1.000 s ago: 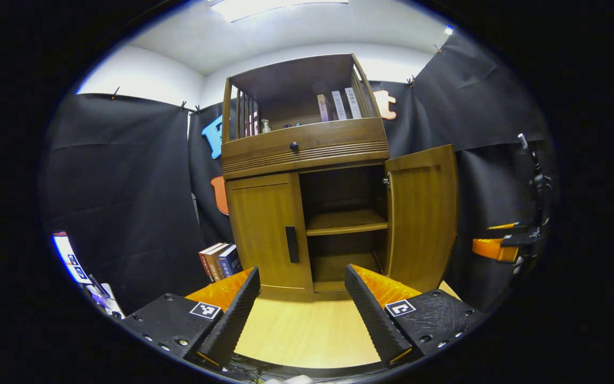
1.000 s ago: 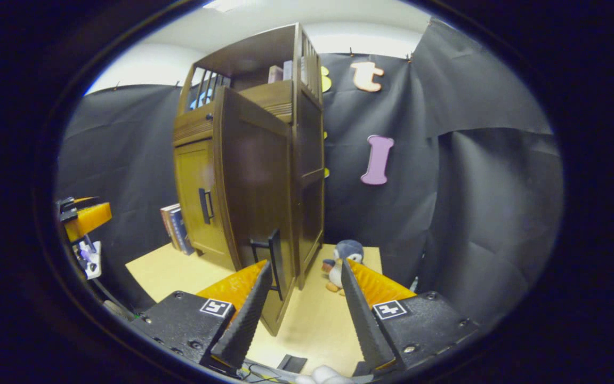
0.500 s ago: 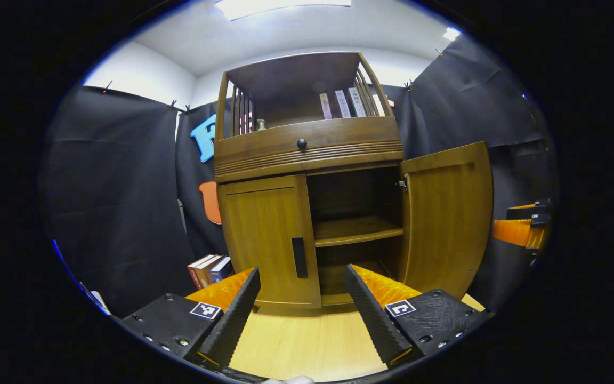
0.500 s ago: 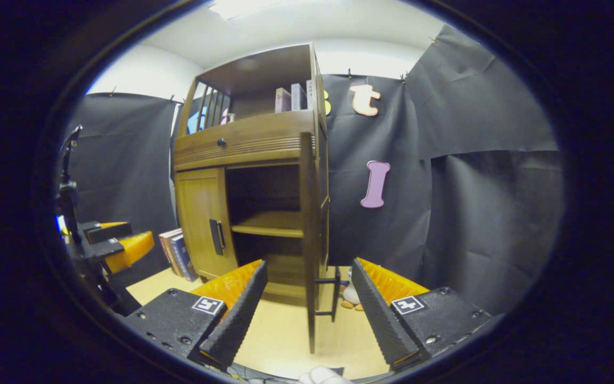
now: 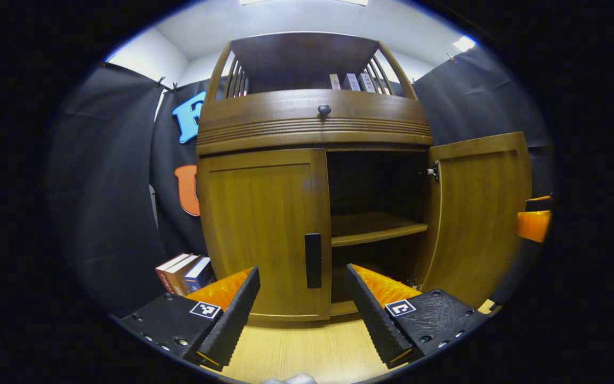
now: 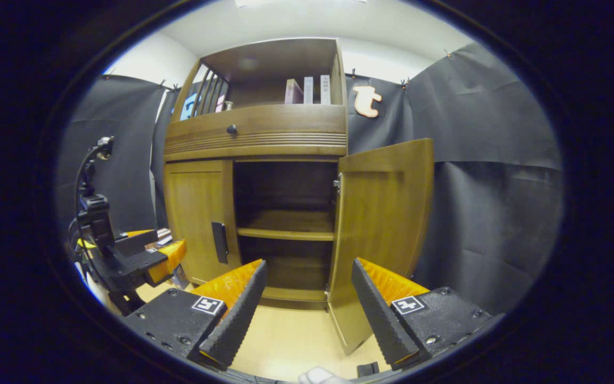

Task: Open the right door of the double-door shoe cabinet with the right hand, and open the left door with the left hand.

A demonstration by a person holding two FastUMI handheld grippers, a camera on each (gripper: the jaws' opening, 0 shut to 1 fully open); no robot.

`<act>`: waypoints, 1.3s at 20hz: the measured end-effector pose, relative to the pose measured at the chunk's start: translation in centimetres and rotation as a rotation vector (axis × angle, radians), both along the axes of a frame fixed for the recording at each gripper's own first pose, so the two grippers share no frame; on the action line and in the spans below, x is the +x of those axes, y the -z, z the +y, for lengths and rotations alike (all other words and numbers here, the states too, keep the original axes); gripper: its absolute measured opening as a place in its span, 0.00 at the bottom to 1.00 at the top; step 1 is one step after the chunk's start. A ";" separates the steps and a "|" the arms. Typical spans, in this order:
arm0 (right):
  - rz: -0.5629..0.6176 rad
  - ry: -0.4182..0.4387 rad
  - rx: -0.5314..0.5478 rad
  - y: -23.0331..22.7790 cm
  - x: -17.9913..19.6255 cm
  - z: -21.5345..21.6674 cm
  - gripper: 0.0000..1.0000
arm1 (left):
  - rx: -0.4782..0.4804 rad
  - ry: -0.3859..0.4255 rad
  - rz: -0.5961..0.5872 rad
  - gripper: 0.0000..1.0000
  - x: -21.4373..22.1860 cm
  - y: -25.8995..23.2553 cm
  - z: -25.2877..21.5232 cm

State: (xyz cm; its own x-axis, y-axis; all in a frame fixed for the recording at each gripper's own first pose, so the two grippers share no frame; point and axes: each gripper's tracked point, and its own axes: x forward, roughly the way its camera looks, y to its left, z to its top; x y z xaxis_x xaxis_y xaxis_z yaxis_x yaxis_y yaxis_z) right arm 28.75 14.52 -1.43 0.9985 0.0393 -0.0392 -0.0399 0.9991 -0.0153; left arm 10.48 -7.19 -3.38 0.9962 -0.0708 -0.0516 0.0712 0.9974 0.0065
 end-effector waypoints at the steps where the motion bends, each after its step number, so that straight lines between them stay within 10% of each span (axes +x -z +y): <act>1: 0.005 0.016 -0.007 0.1 0.0 -0.1 1.00 | 0.000 0.013 -0.001 0.96 1.3 0.3 -0.2; 15: 0.061 0.201 -0.094 0.1 -0.4 -1.6 1.00 | -0.085 0.071 0.026 1.00 14.6 5.5 -2.6; 16: 0.060 0.206 -0.097 0.0 -0.4 -1.6 1.00 | -0.090 0.079 0.035 0.75 15.2 6.0 -2.9; 18: 0.059 0.213 -0.102 -0.2 -0.5 -1.7 1.00 | -0.087 0.080 0.043 0.82 15.6 6.4 -3.1; 19: 0.060 0.216 -0.105 -0.2 -0.4 -1.8 1.00 | -0.083 0.078 0.038 0.58 15.8 6.5 -3.1; 22: 0.070 0.221 -0.105 0.1 -0.5 -1.9 1.00 | -0.085 0.065 0.027 0.36 16.6 6.7 -2.7; 26: 0.077 0.215 -0.096 0.3 -0.4 -2.0 1.00 | -0.087 0.085 0.033 0.36 15.8 6.4 -2.7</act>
State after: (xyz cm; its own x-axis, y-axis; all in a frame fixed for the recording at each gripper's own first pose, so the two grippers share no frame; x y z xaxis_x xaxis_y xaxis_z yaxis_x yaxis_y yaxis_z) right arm 28.35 12.51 -1.76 0.9774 -0.1813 -0.1087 0.1687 0.9788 -0.1159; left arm 26.32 -9.88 -9.82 0.9843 -0.1602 -0.0740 0.1539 0.9845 -0.0835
